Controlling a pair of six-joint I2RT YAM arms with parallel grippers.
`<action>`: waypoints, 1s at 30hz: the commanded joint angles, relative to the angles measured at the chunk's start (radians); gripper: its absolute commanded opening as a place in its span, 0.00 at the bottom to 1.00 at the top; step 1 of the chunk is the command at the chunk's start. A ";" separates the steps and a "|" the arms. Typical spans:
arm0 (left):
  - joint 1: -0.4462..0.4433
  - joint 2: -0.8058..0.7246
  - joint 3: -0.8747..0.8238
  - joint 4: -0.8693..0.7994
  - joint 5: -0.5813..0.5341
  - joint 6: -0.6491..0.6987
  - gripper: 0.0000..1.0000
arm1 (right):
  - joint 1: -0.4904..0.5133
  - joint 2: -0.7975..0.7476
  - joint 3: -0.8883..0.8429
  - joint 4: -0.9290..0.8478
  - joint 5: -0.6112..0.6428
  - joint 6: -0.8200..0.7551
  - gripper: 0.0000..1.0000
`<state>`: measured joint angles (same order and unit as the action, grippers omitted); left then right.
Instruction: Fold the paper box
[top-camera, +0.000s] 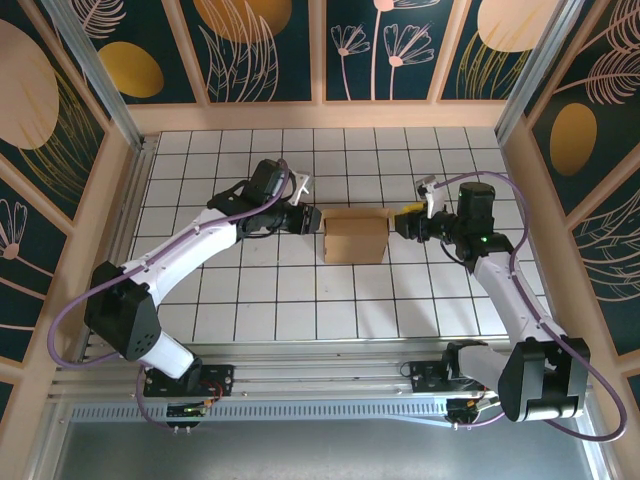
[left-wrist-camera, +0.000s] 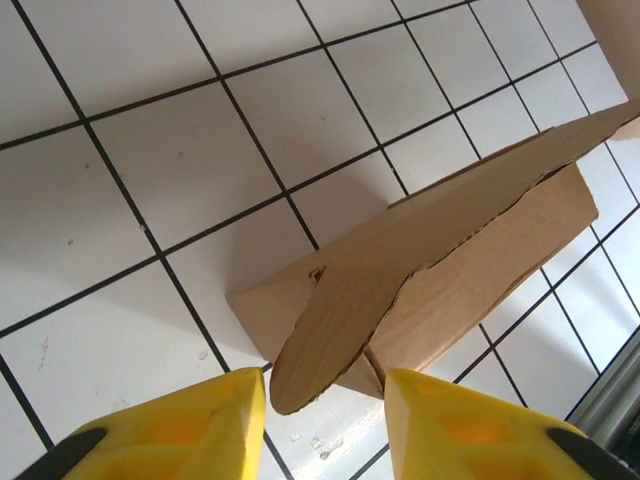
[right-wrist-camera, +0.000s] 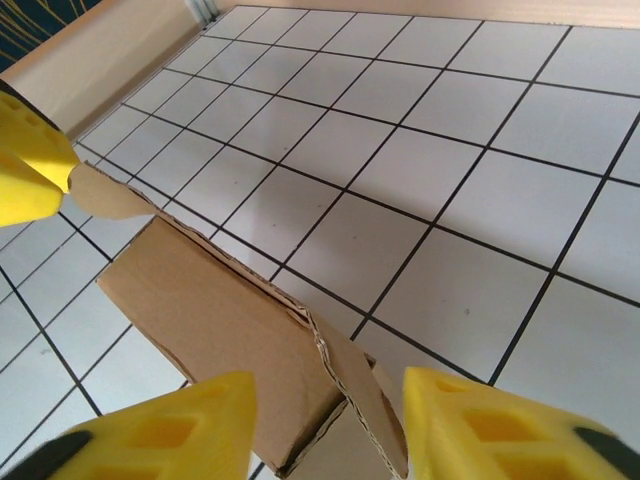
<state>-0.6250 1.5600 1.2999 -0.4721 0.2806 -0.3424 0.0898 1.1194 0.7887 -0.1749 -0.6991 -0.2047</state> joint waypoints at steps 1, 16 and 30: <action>-0.008 0.031 0.040 -0.008 0.023 0.006 0.33 | 0.017 0.008 -0.008 0.010 -0.004 -0.008 0.36; -0.016 0.052 0.042 -0.002 0.012 -0.010 0.06 | 0.044 0.051 0.006 0.000 0.032 0.006 0.17; -0.041 0.073 0.091 -0.016 0.003 0.003 0.04 | 0.101 0.060 0.024 -0.003 0.097 0.049 0.06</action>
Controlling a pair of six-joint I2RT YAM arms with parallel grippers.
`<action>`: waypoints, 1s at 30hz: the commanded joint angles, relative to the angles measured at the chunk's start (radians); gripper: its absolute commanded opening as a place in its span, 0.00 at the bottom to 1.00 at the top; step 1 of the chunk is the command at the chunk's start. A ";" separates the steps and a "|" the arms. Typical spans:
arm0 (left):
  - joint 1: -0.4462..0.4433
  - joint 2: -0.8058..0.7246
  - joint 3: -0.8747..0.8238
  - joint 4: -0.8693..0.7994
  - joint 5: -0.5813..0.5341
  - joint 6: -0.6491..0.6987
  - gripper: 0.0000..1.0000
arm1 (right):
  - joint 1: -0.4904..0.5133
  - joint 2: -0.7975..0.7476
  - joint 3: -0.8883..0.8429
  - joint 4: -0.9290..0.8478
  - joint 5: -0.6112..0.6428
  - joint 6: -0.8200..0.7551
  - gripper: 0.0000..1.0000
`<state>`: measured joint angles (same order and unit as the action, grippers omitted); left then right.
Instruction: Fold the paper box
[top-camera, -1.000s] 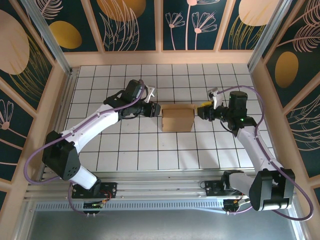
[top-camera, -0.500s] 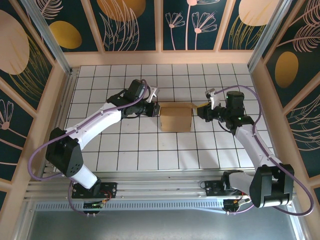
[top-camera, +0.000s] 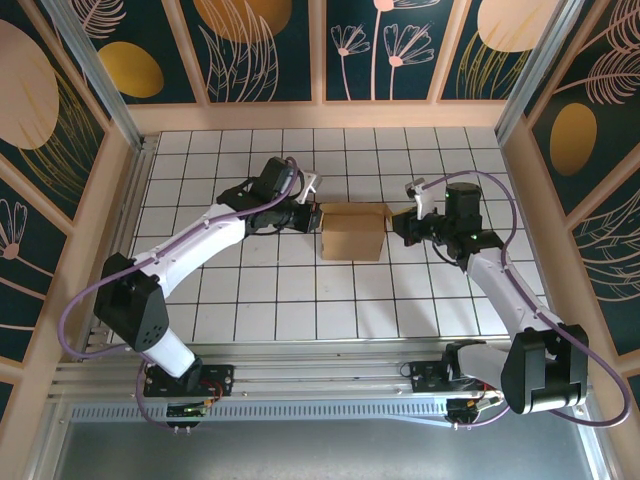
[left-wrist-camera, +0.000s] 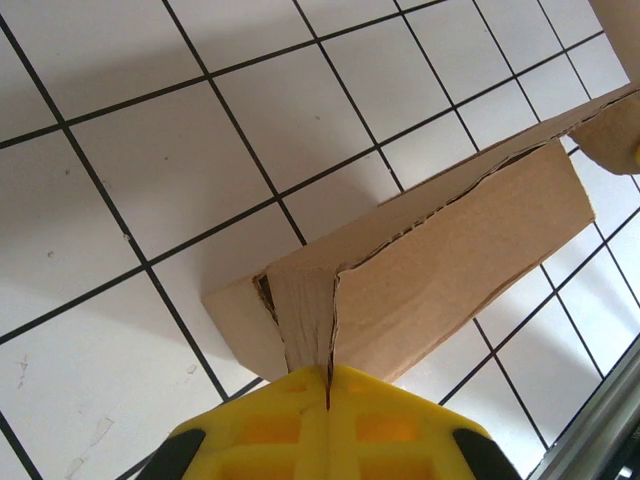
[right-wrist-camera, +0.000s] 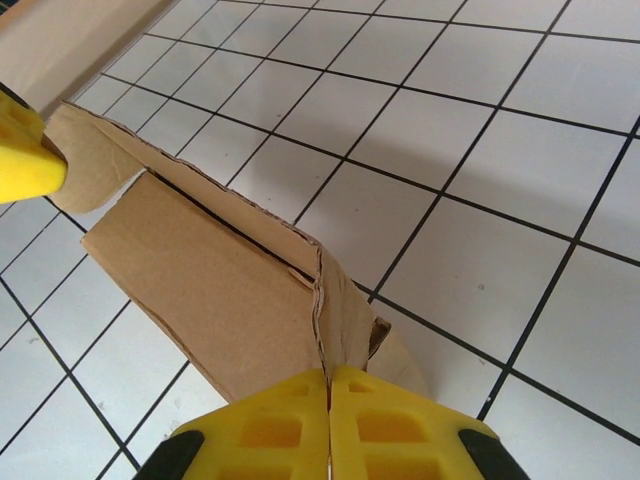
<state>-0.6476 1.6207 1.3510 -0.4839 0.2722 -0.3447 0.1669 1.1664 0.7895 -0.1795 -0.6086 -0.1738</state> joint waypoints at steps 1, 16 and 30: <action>-0.021 0.014 0.043 -0.007 0.009 0.007 0.03 | 0.026 0.015 0.023 0.003 0.008 0.024 0.05; -0.037 0.031 0.039 0.014 0.011 -0.036 0.00 | 0.088 -0.046 -0.045 0.119 0.148 0.245 0.00; -0.049 0.039 0.040 0.017 -0.005 -0.050 0.00 | 0.149 -0.076 -0.142 0.152 0.240 0.269 0.00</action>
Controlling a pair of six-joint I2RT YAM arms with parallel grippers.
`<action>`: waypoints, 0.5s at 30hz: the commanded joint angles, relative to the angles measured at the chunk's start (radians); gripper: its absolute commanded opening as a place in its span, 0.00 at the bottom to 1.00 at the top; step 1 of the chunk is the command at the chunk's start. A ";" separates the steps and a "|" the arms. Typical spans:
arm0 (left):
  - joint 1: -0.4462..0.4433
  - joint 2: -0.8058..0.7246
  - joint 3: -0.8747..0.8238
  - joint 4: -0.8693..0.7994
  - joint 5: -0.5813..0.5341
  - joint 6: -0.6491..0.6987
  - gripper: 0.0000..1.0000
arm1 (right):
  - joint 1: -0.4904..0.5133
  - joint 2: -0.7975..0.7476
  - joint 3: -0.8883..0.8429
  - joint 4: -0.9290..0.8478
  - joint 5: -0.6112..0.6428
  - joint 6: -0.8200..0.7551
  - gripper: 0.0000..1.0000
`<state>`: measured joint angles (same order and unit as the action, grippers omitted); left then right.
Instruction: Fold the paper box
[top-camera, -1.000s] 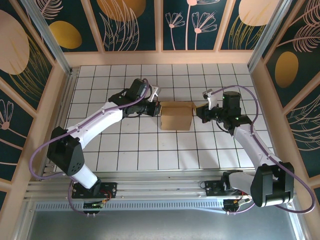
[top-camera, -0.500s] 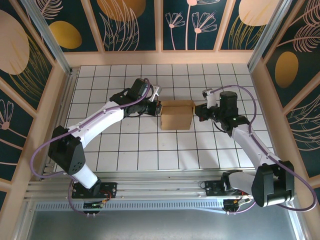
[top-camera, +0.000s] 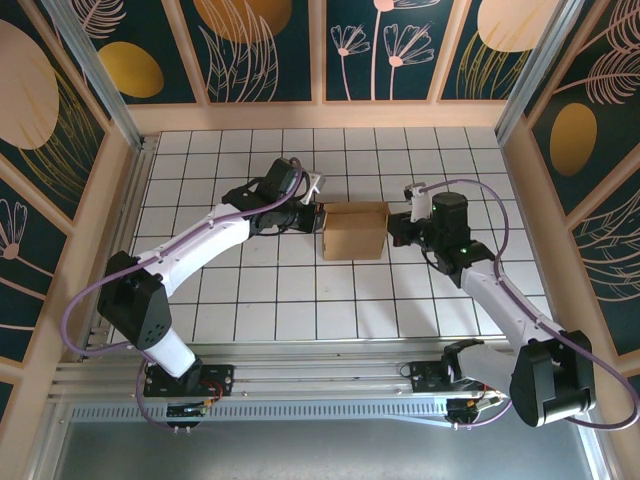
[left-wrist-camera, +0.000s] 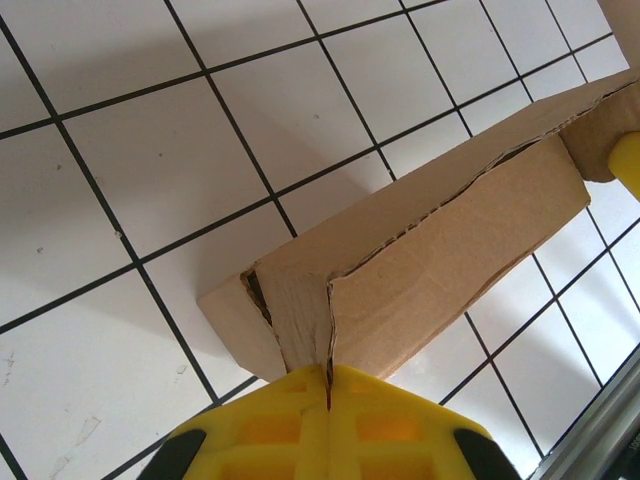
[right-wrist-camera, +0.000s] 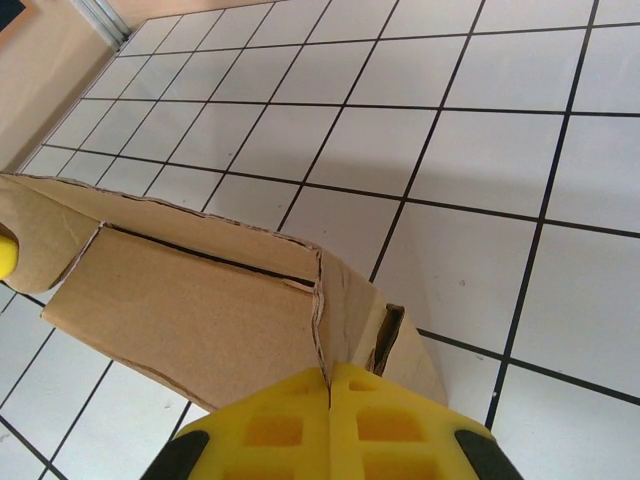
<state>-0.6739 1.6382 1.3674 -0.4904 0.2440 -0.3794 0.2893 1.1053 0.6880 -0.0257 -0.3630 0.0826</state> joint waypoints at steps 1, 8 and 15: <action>-0.024 0.021 0.023 0.023 0.023 -0.017 0.00 | 0.029 -0.017 -0.051 0.003 -0.004 0.012 0.00; -0.029 0.027 0.018 0.030 0.026 -0.035 0.00 | 0.039 -0.031 -0.091 0.033 -0.005 0.040 0.00; -0.032 0.039 0.024 0.042 0.043 -0.065 0.00 | 0.058 -0.024 -0.101 0.056 -0.003 0.055 0.00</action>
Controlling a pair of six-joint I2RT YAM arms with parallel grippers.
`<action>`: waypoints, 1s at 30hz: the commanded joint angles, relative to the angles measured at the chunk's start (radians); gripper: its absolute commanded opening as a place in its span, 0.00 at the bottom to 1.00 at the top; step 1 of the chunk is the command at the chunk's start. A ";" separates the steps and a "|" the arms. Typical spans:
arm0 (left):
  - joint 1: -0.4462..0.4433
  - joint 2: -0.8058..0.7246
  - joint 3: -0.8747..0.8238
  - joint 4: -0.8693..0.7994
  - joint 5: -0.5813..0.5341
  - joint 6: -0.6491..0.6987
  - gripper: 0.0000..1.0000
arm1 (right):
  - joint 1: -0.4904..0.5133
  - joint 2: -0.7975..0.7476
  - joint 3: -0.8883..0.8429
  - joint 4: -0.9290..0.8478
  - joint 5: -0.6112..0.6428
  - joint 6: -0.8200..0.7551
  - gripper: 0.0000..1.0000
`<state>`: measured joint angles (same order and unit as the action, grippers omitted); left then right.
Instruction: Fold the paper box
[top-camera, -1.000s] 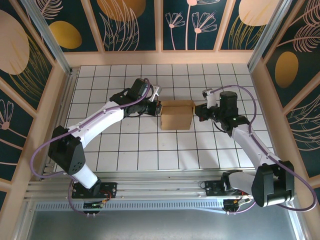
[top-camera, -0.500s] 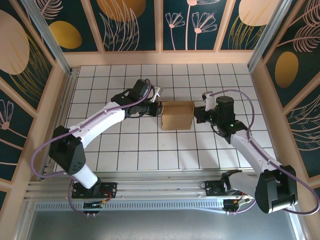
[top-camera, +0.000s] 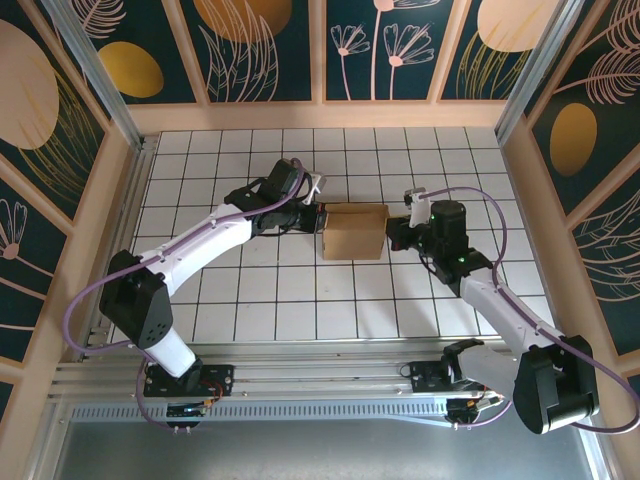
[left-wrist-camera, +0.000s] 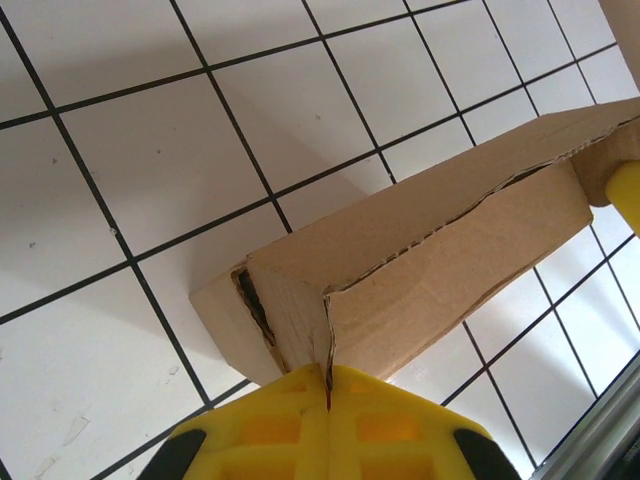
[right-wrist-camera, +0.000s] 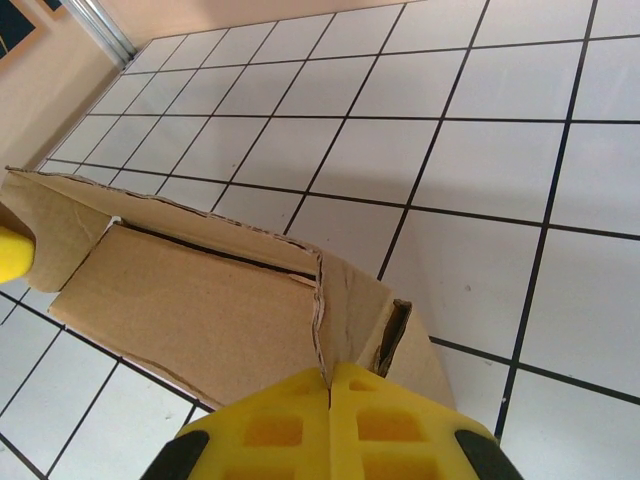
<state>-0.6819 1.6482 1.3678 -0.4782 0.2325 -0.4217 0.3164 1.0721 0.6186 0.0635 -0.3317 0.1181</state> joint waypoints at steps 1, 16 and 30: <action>-0.024 0.033 0.025 0.027 0.053 -0.024 0.00 | 0.032 0.012 -0.032 -0.034 -0.033 0.018 0.00; -0.024 0.033 -0.001 -0.026 -0.022 -0.010 0.00 | 0.043 0.026 -0.033 -0.030 -0.015 0.055 0.00; -0.024 0.012 -0.059 -0.056 -0.116 -0.011 0.00 | 0.046 0.032 -0.026 -0.075 0.035 0.089 0.00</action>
<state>-0.6998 1.6569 1.3495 -0.4637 0.1345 -0.4381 0.3401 1.0985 0.6167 0.0742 -0.2874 0.1905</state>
